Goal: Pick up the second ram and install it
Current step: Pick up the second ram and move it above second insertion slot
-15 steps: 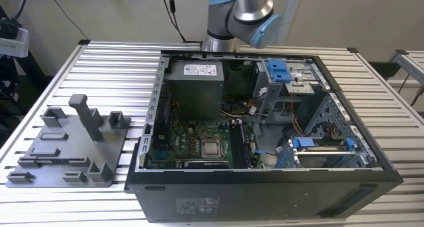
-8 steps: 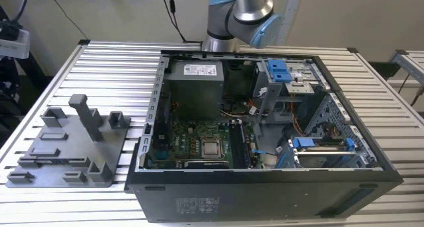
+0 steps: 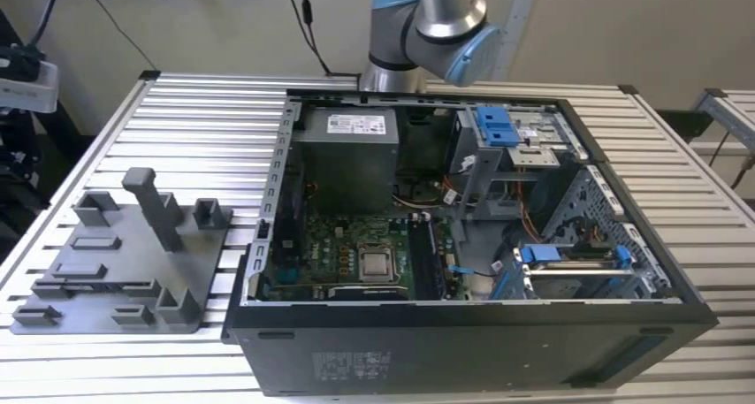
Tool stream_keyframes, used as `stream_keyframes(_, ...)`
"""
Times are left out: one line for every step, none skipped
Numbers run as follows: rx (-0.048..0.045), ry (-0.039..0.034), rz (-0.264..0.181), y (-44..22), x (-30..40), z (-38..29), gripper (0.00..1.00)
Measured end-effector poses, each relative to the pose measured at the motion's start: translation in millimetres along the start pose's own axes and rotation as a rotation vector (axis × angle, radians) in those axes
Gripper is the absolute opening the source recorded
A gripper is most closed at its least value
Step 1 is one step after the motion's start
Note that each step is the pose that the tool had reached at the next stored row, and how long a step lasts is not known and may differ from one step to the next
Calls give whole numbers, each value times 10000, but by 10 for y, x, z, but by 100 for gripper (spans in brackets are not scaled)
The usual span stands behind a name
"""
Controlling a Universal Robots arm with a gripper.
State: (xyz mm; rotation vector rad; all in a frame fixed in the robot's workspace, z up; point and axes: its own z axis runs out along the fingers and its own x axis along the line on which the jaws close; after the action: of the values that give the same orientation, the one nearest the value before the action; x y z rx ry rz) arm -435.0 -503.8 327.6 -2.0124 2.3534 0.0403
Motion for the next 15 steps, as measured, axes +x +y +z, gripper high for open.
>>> stream_keyframes(8,-1,0,0,0,13,42)
stream_keyframes(20,-3,0,0,1,29,42)
stream_keyframes(31,-5,-2,0,2,48,42)
stream_keyframes(35,-6,-2,1,3,66,42)
stream_keyframes(42,-7,-7,1,4,84,42)
stream_keyframes(43,-8,-13,1,4,102,42)
stream_keyframes(43,-7,-22,1,5,120,42)
stream_keyframes(43,-7,-34,2,7,138,42)
stream_keyframes(42,-8,-48,2,7,156,42)
stream_keyframes(40,-7,-66,2,8,173,42)
stream_keyframes(41,-8,-88,2,9,194,42)
stream_keyframes(41,-8,-108,2,10,211,42)
stream_keyframes(42,-9,-126,2,11,229,42)
stream_keyframes(41,-9,-141,0,11,248,42)
stream_keyframes(40,-9,-157,-6,12,266,42)
